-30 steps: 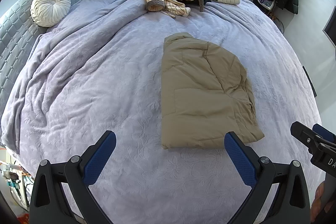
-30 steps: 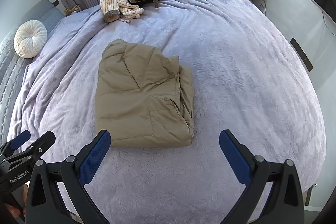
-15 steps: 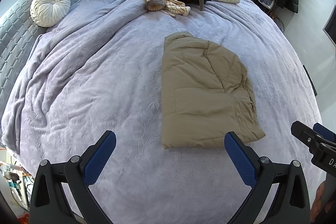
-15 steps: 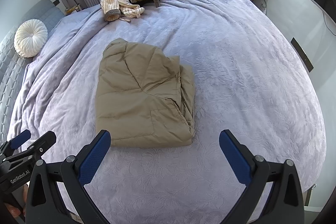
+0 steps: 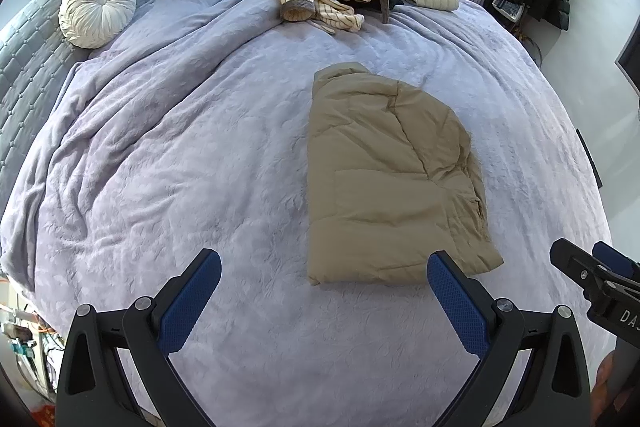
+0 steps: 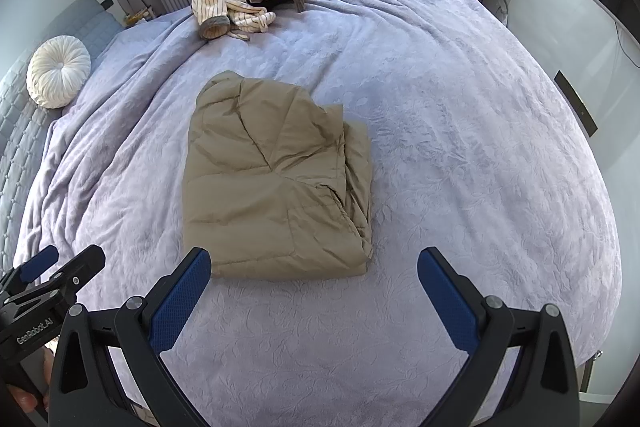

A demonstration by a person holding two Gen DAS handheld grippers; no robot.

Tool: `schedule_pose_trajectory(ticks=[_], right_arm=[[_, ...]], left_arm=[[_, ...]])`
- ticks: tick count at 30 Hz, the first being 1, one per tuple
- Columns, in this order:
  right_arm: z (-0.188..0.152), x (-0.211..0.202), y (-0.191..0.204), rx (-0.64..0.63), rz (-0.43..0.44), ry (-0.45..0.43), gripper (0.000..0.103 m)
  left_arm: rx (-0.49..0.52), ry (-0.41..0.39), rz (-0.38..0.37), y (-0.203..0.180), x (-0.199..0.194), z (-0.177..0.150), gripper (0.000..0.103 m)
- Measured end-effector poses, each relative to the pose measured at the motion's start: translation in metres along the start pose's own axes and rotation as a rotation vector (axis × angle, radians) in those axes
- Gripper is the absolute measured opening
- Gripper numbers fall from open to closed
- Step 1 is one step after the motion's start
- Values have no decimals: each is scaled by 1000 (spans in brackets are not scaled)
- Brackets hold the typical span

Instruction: Fold large clothes

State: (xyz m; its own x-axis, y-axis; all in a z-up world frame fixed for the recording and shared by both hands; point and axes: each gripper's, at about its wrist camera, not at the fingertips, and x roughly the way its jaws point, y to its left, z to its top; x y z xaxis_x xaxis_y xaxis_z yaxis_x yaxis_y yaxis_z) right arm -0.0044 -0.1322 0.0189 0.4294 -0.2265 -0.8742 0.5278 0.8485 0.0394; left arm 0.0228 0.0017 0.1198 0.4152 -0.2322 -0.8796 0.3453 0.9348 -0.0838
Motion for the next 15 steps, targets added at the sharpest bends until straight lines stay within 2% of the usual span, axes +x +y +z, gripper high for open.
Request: schedule_pose_trajectory(ticks=[11, 15], right_arm=[[-8, -1, 0, 6, -2, 10, 103], [-6, 0, -1, 3, -1, 11, 103]], left_arm=[[-1, -13, -4, 1, 0, 3, 103], [2, 7, -13, 1, 3, 3, 103]])
